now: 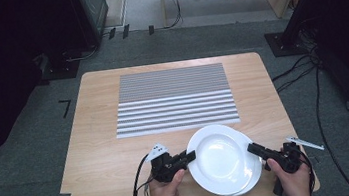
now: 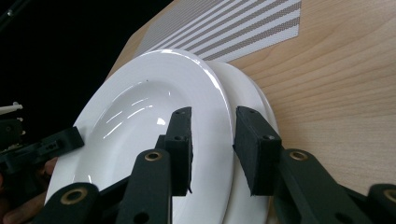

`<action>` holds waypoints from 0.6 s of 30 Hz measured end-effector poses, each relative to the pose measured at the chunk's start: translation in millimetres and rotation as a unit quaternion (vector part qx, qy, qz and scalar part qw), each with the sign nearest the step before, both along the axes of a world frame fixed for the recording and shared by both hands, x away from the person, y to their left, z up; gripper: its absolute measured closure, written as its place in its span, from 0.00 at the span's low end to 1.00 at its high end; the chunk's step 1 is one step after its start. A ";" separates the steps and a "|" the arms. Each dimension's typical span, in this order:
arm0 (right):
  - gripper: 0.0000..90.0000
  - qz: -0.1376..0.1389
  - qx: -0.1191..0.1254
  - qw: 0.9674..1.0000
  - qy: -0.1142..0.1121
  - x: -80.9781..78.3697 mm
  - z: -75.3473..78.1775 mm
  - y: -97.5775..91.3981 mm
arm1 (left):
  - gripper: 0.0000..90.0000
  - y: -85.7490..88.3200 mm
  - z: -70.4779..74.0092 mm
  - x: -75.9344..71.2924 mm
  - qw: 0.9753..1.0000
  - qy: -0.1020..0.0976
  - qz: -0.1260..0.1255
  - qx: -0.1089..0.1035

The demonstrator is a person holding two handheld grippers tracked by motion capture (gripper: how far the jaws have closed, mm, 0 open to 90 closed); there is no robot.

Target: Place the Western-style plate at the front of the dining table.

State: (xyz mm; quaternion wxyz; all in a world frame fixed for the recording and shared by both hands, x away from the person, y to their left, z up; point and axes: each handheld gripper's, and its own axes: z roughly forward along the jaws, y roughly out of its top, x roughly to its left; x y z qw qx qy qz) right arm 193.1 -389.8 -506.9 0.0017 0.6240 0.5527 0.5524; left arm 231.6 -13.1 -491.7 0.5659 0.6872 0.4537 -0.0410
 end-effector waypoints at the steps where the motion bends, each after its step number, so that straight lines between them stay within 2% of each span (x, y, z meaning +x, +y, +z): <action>1: 0.75 0.003 -0.002 1.000 -0.001 0.3 -0.2 1.1 | 0.85 1.5 0.3 0.5 1.000 0.000 0.000 -0.005; 8: 0.72 0.016 -0.009 1.000 -0.006 1.4 -0.7 6.9 | 0.90 11.0 4.1 4.3 0.999 0.010 0.008 -0.040; 13: 0.71 0.019 -0.012 1.000 -0.011 1.4 -1.0 8.4 | 0.91 14.1 2.5 5.9 0.998 0.016 0.008 -0.057; 18: 0.70 0.022 -0.018 0.999 -0.018 2.0 -1.7 11.1 | 0.92 17.0 3.0 7.8 0.998 0.017 0.006 -0.064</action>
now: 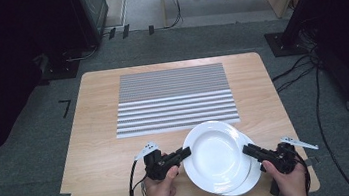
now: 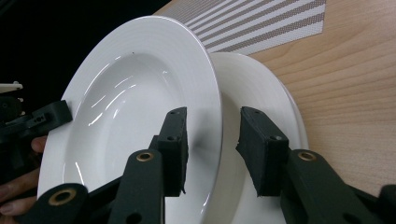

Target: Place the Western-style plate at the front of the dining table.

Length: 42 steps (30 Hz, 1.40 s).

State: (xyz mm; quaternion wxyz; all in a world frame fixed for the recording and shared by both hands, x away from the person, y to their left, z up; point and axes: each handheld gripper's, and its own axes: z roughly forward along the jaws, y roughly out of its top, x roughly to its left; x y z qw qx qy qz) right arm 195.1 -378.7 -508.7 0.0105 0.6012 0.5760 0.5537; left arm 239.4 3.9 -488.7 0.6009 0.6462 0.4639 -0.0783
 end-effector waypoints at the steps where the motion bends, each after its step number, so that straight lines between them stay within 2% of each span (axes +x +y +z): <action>1: 0.69 0.001 -0.002 1.000 -0.003 0.3 -0.3 0.3 | 0.92 1.6 0.2 0.9 1.000 0.002 0.000 -0.006; 7: 0.65 0.009 0.004 1.000 -0.008 1.6 -1.4 2.2 | 0.94 7.2 0.6 5.0 1.000 0.006 -0.002 -0.022; 11: 0.67 0.022 0.007 1.000 -0.008 2.6 -2.0 5.5 | 0.94 7.8 -0.9 6.8 1.000 0.008 -0.005 -0.026; 14: 0.69 0.031 -0.010 0.999 -0.014 1.9 -0.4 9.9 | 0.94 8.0 -1.5 7.4 1.000 0.011 -0.003 -0.026; 15: 0.73 0.030 -0.010 0.999 -0.015 1.3 0.6 10.2 | 0.94 8.2 -1.8 7.6 1.000 0.011 -0.004 -0.027; 18: 0.73 0.031 -0.007 0.999 -0.018 0.0 3.5 13.8 | 0.94 8.9 -2.6 8.4 1.000 0.013 -0.005 -0.028; 20: 0.74 0.029 -0.025 0.999 -0.021 -0.4 5.4 17.7 | 0.93 9.7 -3.8 8.9 0.999 0.016 -0.004 -0.030; 22: 0.74 0.030 -0.018 0.999 -0.019 1.0 5.8 17.2 | 0.93 10.2 -4.8 9.3 0.999 0.017 -0.004 -0.031; 27: 0.76 0.033 -0.001 0.999 -0.003 6.6 4.3 15.7 | 0.92 9.4 -4.6 8.9 1.000 0.012 0.001 -0.022; 31: 0.78 0.023 -0.024 0.999 -0.005 6.9 6.0 19.7 | 0.91 8.8 -4.1 8.2 1.000 0.007 0.004 -0.012; 33: 0.78 0.020 -0.024 0.999 -0.007 7.0 6.9 20.9 | 0.91 8.7 -4.5 8.3 1.000 0.006 0.005 -0.007; 39: 0.82 0.010 0.012 1.000 -0.003 6.5 8.3 19.5 | 0.88 8.8 -6.2 8.8 1.000 0.006 0.009 0.001; 42: 0.82 0.001 0.013 1.000 -0.009 5.2 10.2 21.8 | 0.87 8.4 -6.5 8.8 1.000 0.004 0.011 0.009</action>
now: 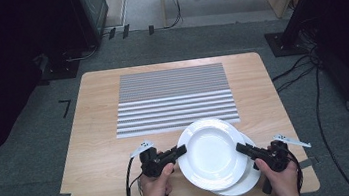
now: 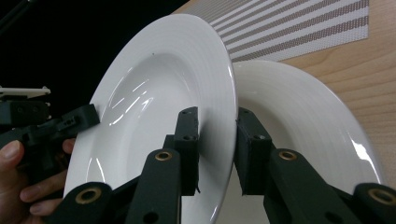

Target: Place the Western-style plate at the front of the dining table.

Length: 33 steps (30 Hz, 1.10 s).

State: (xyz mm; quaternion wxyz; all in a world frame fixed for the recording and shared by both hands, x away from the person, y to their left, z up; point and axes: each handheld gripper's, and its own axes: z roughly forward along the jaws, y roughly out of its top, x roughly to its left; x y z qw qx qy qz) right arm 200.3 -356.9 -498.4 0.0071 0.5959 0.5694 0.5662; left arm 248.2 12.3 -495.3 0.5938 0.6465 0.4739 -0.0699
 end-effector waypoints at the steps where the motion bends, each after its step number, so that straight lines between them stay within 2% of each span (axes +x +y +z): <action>1: 0.82 -0.003 -0.002 1.000 -0.001 -0.4 0.9 1.2 | 0.87 -0.4 0.0 -0.3 1.000 -0.002 0.002 0.004; 4: 0.81 -0.010 -0.008 1.000 -0.007 -0.6 1.3 3.8 | 0.86 -1.0 0.2 -0.7 1.000 -0.004 0.004 0.012; 12: 0.81 -0.019 -0.003 1.000 -0.011 0.4 0.0 6.5 | 0.84 -3.4 1.5 -1.8 0.999 -0.012 0.010 0.034; 17: 0.81 -0.026 -0.010 1.000 -0.009 0.5 -0.7 8.6 | 0.82 -6.9 4.8 -3.3 0.998 -0.020 0.014 0.056; 23: 0.81 -0.034 0.000 0.999 -0.012 -0.4 0.3 9.6 | 0.79 -8.4 4.3 -1.4 0.998 -0.004 0.011 0.068; 25: 0.81 -0.037 -0.004 0.999 -0.012 -0.7 0.5 10.0 | 0.79 -9.8 4.2 -1.3 0.998 -0.001 0.009 0.069; 30: 0.80 -0.041 -0.010 0.999 -0.013 -0.4 -0.4 9.2 | 0.75 -16.6 2.9 -1.4 0.996 0.007 -0.008 0.085; 33: 0.78 -0.037 -0.012 0.999 -0.013 -0.5 -0.3 10.0 | 0.74 -20.3 3.8 -2.9 0.995 0.004 -0.011 0.103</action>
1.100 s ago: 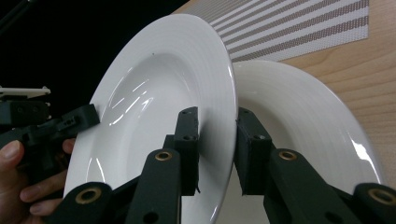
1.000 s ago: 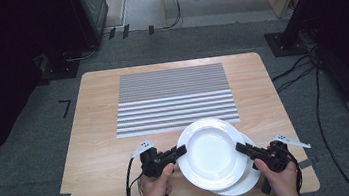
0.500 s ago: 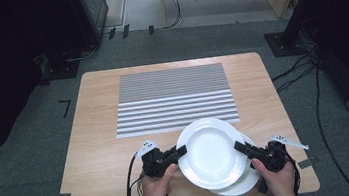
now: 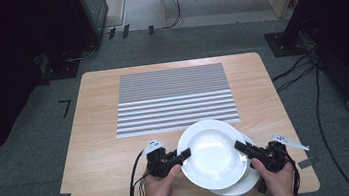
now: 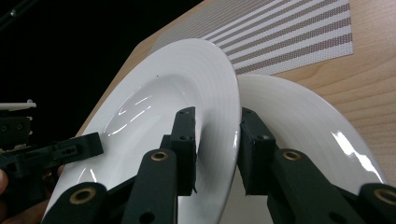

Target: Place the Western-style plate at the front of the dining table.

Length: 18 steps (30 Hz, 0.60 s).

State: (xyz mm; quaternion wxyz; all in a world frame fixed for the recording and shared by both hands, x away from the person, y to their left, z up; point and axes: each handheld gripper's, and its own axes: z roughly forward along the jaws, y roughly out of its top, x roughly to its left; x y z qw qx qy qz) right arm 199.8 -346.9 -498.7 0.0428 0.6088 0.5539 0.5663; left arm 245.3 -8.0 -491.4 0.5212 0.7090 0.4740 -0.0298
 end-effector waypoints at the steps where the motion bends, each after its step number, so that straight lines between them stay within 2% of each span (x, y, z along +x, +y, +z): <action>1: 0.78 0.001 -0.004 1.000 0.000 0.1 0.1 0.6 | 0.74 -1.3 0.8 -0.5 1.000 -0.002 -0.001 0.007; 4: 0.78 0.000 -0.009 1.000 0.001 -0.4 0.7 1.7 | 0.72 -4.4 2.5 -1.8 1.000 -0.008 0.000 0.026; 8: 0.78 -0.001 -0.017 1.000 -0.004 -1.3 2.5 3.1 | 0.71 -6.3 3.2 -2.8 0.999 -0.010 0.005 0.036; 13: 0.78 -0.012 -0.061 0.998 -0.012 -3.6 4.3 8.9 | 0.72 -7.5 4.4 -4.2 0.999 -0.012 0.007 0.039; 18: 0.78 -0.025 -0.088 0.995 -0.029 -8.2 8.5 15.3 | 0.73 -8.1 5.4 -6.3 0.999 -0.015 0.016 0.045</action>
